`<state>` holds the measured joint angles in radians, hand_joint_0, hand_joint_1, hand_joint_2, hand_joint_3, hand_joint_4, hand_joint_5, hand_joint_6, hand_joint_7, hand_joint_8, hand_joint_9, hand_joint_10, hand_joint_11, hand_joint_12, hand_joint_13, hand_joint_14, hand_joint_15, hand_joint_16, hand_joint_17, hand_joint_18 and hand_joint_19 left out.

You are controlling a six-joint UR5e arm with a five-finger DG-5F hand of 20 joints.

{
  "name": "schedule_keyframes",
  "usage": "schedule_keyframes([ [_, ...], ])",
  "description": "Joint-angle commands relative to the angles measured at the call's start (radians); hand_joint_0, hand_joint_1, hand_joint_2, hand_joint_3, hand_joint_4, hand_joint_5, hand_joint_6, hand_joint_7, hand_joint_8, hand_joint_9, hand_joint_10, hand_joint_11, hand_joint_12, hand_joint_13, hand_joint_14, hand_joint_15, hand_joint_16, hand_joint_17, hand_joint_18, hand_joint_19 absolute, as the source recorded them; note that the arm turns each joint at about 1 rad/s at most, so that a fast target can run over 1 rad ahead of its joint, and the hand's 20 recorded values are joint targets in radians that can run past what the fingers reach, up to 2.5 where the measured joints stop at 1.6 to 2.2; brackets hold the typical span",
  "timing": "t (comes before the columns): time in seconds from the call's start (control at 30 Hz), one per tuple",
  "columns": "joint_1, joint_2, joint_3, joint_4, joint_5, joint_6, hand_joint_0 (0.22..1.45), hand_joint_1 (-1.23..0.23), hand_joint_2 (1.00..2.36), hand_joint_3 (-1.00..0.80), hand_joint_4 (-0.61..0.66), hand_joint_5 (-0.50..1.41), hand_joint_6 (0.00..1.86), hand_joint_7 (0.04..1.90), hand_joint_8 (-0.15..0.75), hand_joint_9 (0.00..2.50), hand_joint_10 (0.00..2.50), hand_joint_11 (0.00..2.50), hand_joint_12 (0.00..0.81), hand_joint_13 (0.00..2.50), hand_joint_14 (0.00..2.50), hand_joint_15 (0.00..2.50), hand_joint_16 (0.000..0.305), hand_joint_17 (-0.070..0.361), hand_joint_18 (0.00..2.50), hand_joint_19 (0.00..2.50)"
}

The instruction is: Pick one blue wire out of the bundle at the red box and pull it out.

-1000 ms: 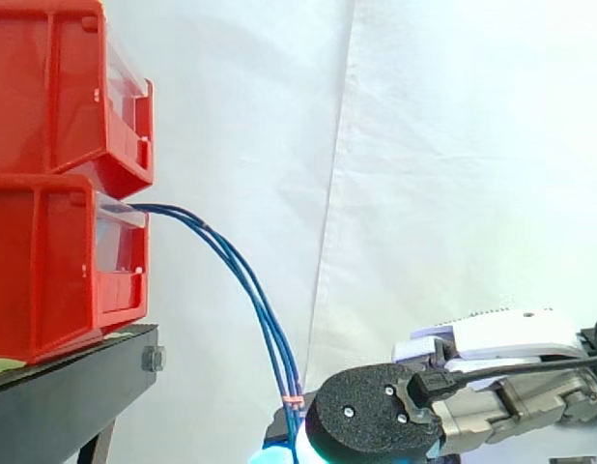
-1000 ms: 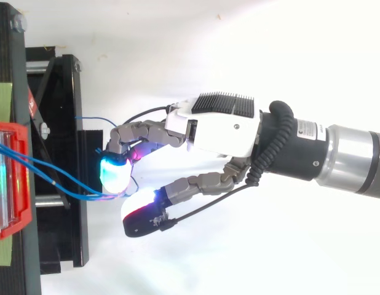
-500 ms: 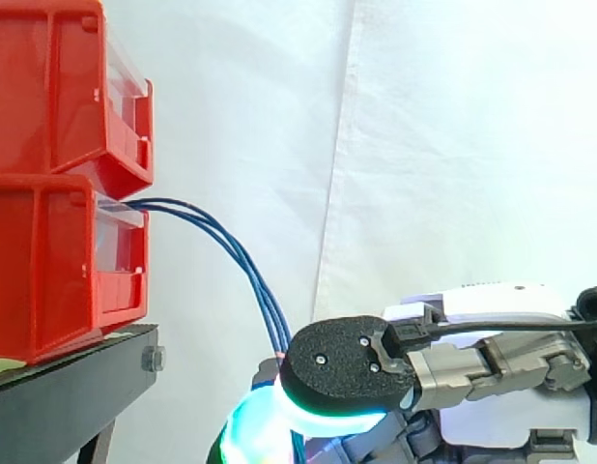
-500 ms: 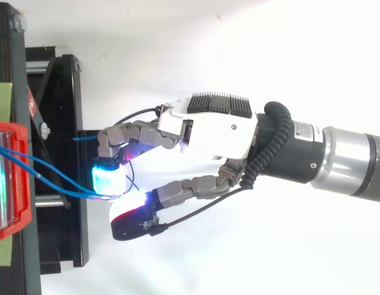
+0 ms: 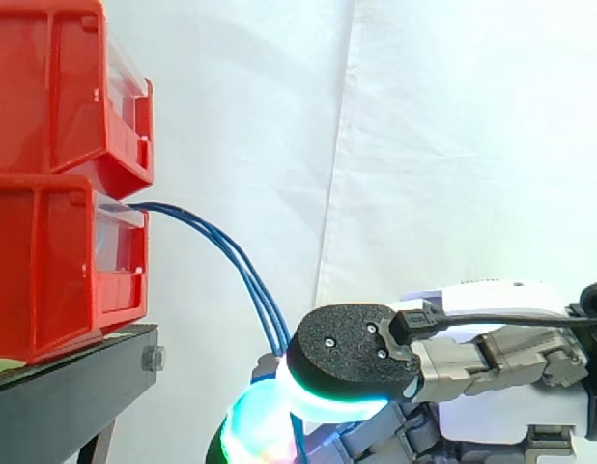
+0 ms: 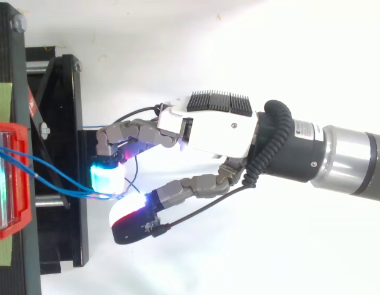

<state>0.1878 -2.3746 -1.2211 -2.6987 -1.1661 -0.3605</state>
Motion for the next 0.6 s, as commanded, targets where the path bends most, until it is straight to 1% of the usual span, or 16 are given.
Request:
schedule_keyframes([
  [0.0,-0.001,0.000,0.000,-0.001,-0.001,0.000,0.50,-0.70,1.00,-0.44,0.16,-0.09,0.50,1.33,0.287,0.69,0.01,0.27,0.419,0.47,0.01,0.25,0.059,0.132,0.48,0.42],
  [0.03,-0.002,0.000,0.000,-0.003,0.000,0.000,0.51,-0.71,1.01,-0.41,0.15,-0.09,0.51,1.36,0.288,0.70,0.01,0.29,0.415,0.47,0.01,0.25,0.058,0.130,0.47,0.43],
  [0.1,-0.004,0.000,0.000,-0.003,0.000,0.000,0.52,-0.71,1.01,-0.39,0.14,-0.09,0.52,1.36,0.286,0.71,0.01,0.29,0.411,0.48,0.01,0.25,0.057,0.128,0.48,0.43],
  [0.3,-0.008,0.000,0.000,-0.007,-0.003,0.005,0.52,-0.70,1.01,-0.40,0.14,-0.09,0.53,1.34,0.286,0.71,0.01,0.28,0.412,0.48,0.01,0.26,0.057,0.129,0.48,0.43],
  [0.57,-0.013,0.005,0.000,-0.007,0.000,0.035,0.51,-0.68,1.01,-0.41,0.14,-0.09,0.53,1.34,0.289,0.72,0.01,0.29,0.418,0.49,0.01,0.26,0.058,0.130,0.49,0.43],
])
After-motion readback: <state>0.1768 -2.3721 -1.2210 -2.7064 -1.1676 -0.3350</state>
